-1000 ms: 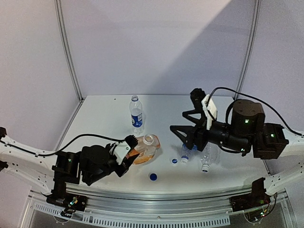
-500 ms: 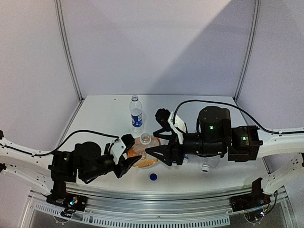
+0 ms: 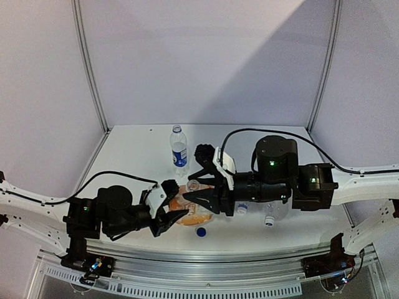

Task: Unscrew the bottle caps

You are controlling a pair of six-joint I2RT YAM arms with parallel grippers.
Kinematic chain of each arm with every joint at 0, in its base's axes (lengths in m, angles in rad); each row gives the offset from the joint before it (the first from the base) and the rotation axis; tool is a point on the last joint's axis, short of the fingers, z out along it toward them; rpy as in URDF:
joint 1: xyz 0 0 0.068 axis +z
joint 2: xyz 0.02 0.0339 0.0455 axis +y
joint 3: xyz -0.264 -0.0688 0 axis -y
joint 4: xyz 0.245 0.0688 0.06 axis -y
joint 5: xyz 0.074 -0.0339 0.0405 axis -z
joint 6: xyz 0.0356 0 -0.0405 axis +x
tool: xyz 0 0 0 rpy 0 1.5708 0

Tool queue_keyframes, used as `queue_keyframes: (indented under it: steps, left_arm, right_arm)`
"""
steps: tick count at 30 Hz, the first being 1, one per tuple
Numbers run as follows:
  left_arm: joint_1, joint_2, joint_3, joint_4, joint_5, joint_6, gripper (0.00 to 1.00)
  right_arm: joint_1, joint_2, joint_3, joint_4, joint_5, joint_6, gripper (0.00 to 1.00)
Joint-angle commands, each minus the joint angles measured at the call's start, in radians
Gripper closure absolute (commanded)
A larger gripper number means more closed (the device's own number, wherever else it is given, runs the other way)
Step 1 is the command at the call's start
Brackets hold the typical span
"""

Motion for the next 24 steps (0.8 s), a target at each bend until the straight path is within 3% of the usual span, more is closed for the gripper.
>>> queue_keyframes:
  steps: [1,7,10,12,16,24]
  left_arm:
    - [0.015,-0.001,0.005,0.009,0.032,-0.010,1.00]
    - [0.015,-0.005,0.002,0.012,0.018,-0.015,0.99]
    - [0.015,-0.010,0.005,0.010,-0.001,-0.024,0.67]
    - [0.015,-0.016,0.002,0.010,-0.027,-0.034,0.46]
    - [0.015,-0.041,-0.011,0.013,-0.089,-0.046,0.23]
    - [0.015,-0.054,-0.016,0.002,-0.157,-0.048,0.13]
  right_arm:
    - [-0.001,0.043,0.028,-0.007,-0.018,-0.012,0.63]
    - [-0.001,0.035,0.017,-0.004,0.008,-0.012,0.85]
    - [-0.002,0.021,0.008,-0.006,0.037,-0.010,1.00]
    - [-0.001,0.011,0.008,-0.018,0.069,-0.012,1.00]
    - [-0.001,-0.002,0.011,-0.046,0.141,-0.017,1.00]
    - [-0.002,-0.009,0.029,-0.095,0.343,-0.047,1.00]
